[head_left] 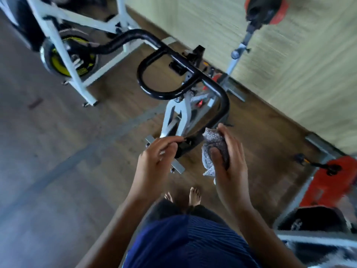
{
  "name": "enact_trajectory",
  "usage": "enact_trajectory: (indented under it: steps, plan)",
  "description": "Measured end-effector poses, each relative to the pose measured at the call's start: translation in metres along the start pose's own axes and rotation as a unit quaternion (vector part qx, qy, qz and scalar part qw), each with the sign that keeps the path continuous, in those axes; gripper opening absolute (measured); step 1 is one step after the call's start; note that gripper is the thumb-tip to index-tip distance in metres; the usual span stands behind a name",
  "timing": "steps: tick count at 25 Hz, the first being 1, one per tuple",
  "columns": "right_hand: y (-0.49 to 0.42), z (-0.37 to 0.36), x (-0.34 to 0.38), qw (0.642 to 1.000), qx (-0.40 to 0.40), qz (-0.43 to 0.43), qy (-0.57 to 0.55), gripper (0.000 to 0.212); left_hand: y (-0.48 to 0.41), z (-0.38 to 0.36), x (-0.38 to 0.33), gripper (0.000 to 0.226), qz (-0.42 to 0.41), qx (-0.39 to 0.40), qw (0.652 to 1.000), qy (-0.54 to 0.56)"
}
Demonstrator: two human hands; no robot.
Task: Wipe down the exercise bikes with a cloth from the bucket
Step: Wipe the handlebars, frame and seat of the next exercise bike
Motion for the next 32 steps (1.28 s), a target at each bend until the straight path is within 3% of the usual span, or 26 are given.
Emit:
enact_trajectory:
  steps: [5,9,15,18,20,22,25,28,32]
  plan:
    - [0.013,-0.038,-0.013,0.990,0.013,0.143,-0.013,0.041,0.013,-0.012,0.008,0.025,0.038,-0.068,0.988,0.137]
    - [0.015,-0.079,-0.027,0.980,0.010,0.199,-0.005,0.040,0.015,-0.015,0.011,0.022,0.088,-0.068,0.962,0.249]
    - [-0.008,-0.075,-0.072,0.971,-0.015,0.241,0.005,0.037,0.021,-0.028,0.019,0.026,0.081,-0.129,0.959,0.241]
    - [-0.011,-0.070,-0.082,0.966,0.026,0.257,0.015,0.037,0.025,-0.042,0.011,0.028,0.074,-0.205,0.934,0.283]
    - [-0.017,-0.061,-0.089,0.944,0.072,0.319,0.043,0.036,0.028,-0.059,0.004,0.028,0.072,-0.276,0.915,0.285]
    - [-0.034,-0.049,-0.101,0.915,0.114,0.380,0.071,0.035,0.031,-0.081,0.000,0.027,0.064,-0.378,0.902,0.199]
    - [-0.050,-0.038,-0.112,0.884,0.150,0.434,0.087,0.048,0.041,-0.117,0.002,0.036,0.013,-0.502,0.858,-0.114]
    - [-0.058,-0.031,-0.120,0.850,0.180,0.480,0.122,0.073,0.041,-0.146,0.009,0.043,-0.024,-0.453,0.843,-0.289]
    - [-0.081,-0.014,-0.142,0.811,0.208,0.520,0.168,0.073,0.035,-0.157,0.019,0.050,0.000,-0.402,0.840,-0.363]
Point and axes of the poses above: each hand's wrist, its own y-axis away from the middle knuckle, its own z-axis out of the back of the hand, x = y × z, the point moved 2 cm from there along -y, towards the middle knuckle, and after that the axes turned 4 degrees about -y, right-handed, at the moved point
